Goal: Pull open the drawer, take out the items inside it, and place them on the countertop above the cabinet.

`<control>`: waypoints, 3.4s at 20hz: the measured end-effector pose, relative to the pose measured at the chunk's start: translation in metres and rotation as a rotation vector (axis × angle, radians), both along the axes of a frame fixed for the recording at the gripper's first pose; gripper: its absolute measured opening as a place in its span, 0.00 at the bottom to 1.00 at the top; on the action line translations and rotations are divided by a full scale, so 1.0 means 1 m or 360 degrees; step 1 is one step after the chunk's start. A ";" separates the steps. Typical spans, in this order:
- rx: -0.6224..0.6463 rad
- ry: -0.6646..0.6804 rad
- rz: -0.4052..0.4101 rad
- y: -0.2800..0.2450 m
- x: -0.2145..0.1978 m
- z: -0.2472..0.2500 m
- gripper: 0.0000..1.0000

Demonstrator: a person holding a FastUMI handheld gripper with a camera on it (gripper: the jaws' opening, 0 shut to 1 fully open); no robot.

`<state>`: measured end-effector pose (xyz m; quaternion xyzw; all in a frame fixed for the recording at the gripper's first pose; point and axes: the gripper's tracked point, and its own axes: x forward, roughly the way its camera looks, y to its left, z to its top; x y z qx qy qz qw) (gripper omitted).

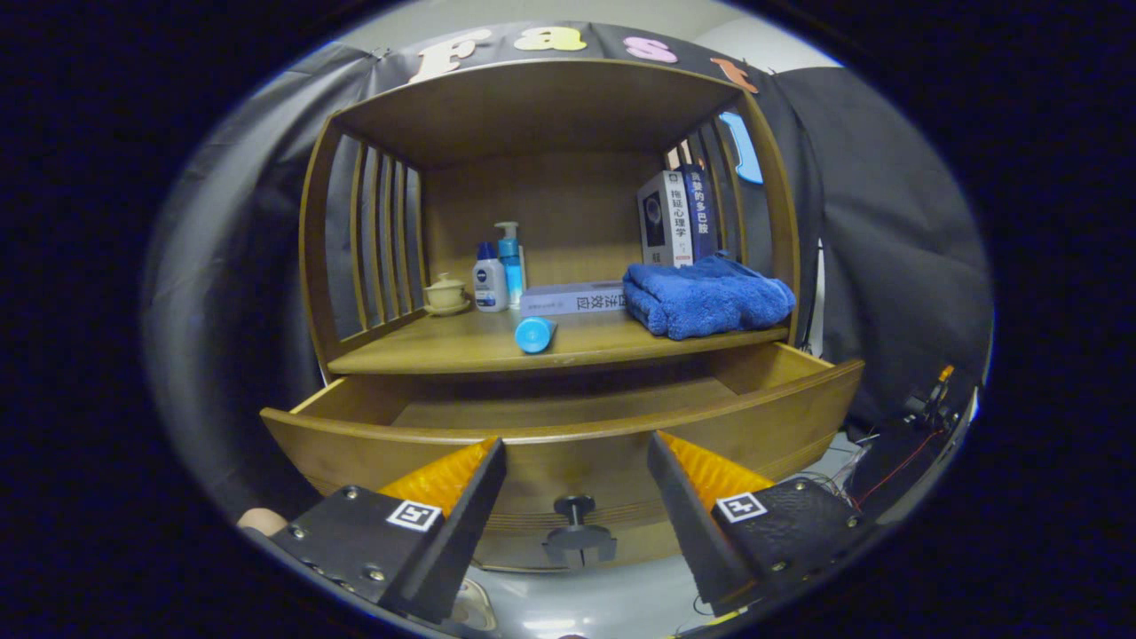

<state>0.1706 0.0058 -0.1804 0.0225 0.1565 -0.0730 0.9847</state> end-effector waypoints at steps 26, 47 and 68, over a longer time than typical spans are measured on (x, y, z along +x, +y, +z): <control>-0.0065 -0.0011 -0.0031 0.002 0.081 -0.008 0.97; -0.0130 -0.0018 0.0023 0.000 0.101 -0.008 0.97; -0.0186 -0.0350 0.0020 -0.030 -0.036 0.156 0.97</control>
